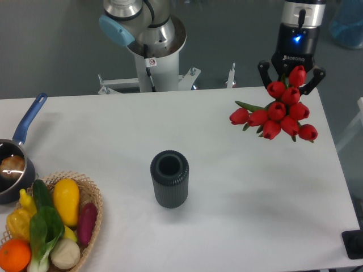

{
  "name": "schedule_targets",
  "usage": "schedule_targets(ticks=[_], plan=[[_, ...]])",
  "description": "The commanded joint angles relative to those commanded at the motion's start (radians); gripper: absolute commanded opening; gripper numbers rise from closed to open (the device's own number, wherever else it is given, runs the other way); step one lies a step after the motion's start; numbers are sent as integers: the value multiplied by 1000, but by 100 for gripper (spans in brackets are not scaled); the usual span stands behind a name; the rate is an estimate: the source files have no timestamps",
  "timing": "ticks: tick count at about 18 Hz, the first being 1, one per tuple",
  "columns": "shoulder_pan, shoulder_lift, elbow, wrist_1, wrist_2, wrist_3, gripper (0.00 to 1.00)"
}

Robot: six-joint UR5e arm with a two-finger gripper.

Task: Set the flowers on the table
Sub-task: 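Lower the held tulips toward the table beside the grey container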

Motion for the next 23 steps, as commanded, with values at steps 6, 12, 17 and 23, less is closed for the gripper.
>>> schedule_targets(ticks=[6, 12, 17, 23], plan=[[-2, -28, -44, -8, 112, -3, 35], [-14, -97, -48, -74, 106, -9, 39], [-58, -178, -35, -74, 112, -11, 39], [-93, -227, -34, -61, 109, -12, 39]])
